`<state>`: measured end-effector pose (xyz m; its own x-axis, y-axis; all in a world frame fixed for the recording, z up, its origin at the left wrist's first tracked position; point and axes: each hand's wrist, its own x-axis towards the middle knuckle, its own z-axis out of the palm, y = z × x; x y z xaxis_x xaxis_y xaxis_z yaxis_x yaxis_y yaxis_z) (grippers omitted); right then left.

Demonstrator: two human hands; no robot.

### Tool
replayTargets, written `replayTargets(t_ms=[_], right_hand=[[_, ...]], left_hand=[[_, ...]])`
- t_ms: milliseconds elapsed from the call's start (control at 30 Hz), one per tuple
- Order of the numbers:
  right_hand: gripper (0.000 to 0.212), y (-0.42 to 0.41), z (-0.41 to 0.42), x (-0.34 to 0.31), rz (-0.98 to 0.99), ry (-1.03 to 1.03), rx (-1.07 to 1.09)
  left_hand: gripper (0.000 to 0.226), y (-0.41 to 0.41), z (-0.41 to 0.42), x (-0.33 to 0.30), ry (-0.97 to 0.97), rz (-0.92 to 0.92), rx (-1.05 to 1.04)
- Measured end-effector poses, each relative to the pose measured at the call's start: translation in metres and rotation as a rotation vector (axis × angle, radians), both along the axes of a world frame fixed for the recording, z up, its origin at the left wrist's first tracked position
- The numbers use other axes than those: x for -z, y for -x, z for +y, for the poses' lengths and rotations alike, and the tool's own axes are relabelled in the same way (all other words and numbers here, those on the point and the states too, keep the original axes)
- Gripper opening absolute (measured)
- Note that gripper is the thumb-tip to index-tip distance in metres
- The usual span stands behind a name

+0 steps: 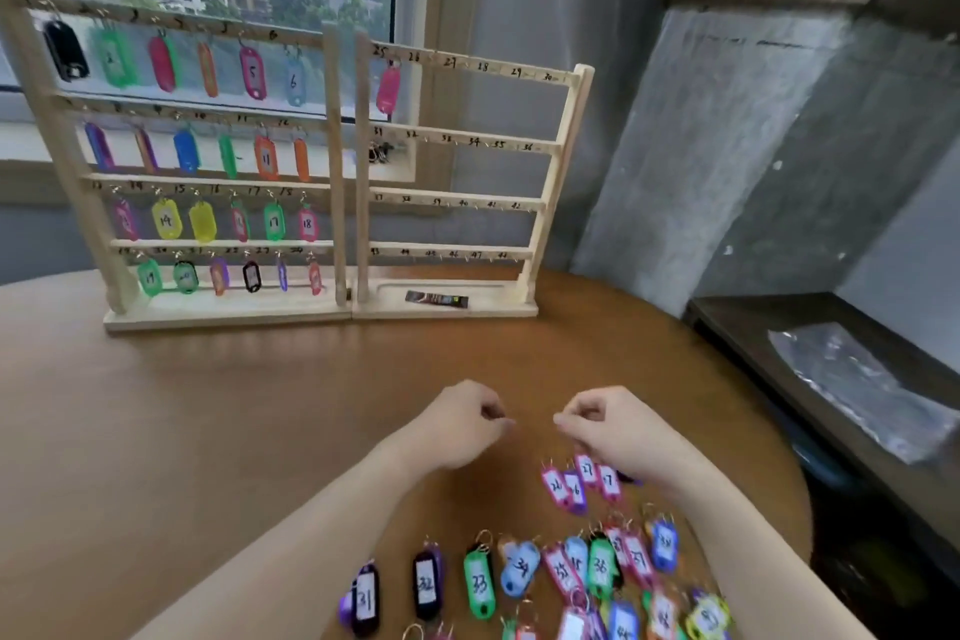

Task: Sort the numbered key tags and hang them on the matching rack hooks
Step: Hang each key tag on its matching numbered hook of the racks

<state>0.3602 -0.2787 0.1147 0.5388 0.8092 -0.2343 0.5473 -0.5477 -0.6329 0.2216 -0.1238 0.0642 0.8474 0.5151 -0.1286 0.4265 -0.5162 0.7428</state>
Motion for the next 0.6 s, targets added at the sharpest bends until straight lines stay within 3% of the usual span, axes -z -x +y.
replayTargets(t_ms=[200, 400, 600], right_hand=[[0.017, 0.003, -0.036, 0.036, -0.1, 0.11, 0.055], [0.016, 0.006, -0.04, 0.052, -0.278, 0.204, 0.146], [0.039, 0.009, -0.034, 0.059, -0.37, 0.297, 0.175]], left_hand=[[0.019, -0.021, -0.033, 0.024, 0.069, 0.007, 0.1], [0.018, -0.037, -0.041, 0.028, 0.011, 0.042, 0.024], [0.005, -0.039, -0.04, 0.027, -0.043, 0.089, 0.058]])
